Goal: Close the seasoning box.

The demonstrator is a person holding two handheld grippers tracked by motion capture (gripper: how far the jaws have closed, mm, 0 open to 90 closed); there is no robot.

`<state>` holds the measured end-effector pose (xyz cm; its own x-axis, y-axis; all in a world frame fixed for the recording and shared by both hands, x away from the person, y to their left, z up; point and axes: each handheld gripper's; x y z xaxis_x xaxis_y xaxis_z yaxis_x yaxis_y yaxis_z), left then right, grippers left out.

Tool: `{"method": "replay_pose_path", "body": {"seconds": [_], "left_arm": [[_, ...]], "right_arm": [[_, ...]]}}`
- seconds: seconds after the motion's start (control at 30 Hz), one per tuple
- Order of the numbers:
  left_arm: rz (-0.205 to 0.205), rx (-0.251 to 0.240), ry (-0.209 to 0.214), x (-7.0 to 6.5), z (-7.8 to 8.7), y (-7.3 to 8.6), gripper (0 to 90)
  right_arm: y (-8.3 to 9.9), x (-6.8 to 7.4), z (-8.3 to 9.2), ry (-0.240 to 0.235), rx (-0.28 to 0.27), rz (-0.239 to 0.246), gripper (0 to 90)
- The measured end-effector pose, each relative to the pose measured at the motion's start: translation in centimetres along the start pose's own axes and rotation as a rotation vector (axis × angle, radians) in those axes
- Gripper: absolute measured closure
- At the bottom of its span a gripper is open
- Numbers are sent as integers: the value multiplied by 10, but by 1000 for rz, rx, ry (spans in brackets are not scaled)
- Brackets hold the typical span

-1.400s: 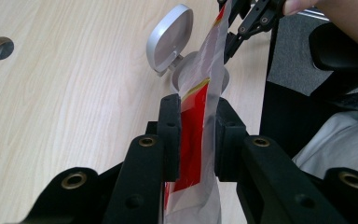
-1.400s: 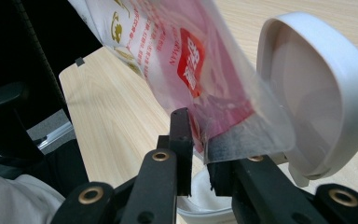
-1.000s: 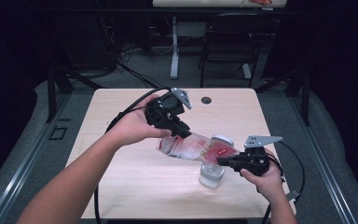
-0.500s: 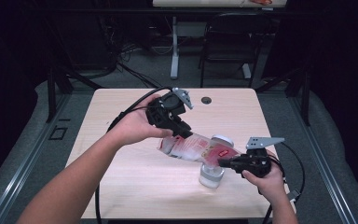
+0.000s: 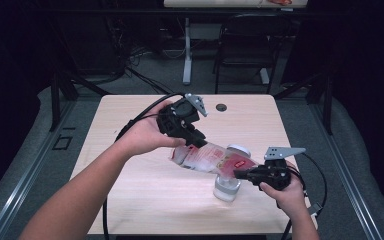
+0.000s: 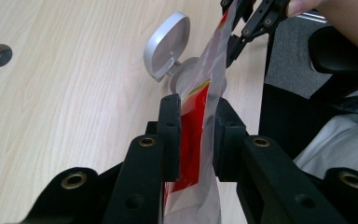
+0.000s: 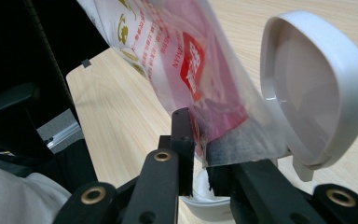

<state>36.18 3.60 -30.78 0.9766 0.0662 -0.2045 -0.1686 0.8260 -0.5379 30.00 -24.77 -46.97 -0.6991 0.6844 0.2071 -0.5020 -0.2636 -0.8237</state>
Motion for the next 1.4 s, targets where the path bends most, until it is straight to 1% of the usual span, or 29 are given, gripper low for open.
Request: {"method": "replay_pose_path", "body": {"seconds": [0.13, 0.63, 0.87, 1.4], "left_arm": [[-1, 6, -4, 0, -1, 0, 766], [9, -2, 2, 1, -1, 1, 766], [9, -4, -3, 1, -1, 1, 766], [11, -4, 2, 2, -1, 1, 766]], "right_arm": [[0, 0, -2, 4, 0, -3, 834], [0, -1, -3, 2, -3, -8, 831], [0, -1, -3, 1, -8, -13, 831], [0, -1, -3, 2, -6, -8, 830]]}}
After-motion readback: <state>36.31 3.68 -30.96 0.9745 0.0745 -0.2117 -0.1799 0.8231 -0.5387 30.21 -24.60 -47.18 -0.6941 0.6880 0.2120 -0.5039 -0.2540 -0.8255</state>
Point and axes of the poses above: each handheld gripper's, and its own axes: z roughly backward along the jaws, y roughly out of its underside, x roughly to its left, and after that the axes turned 11 degrees about y, right-handed
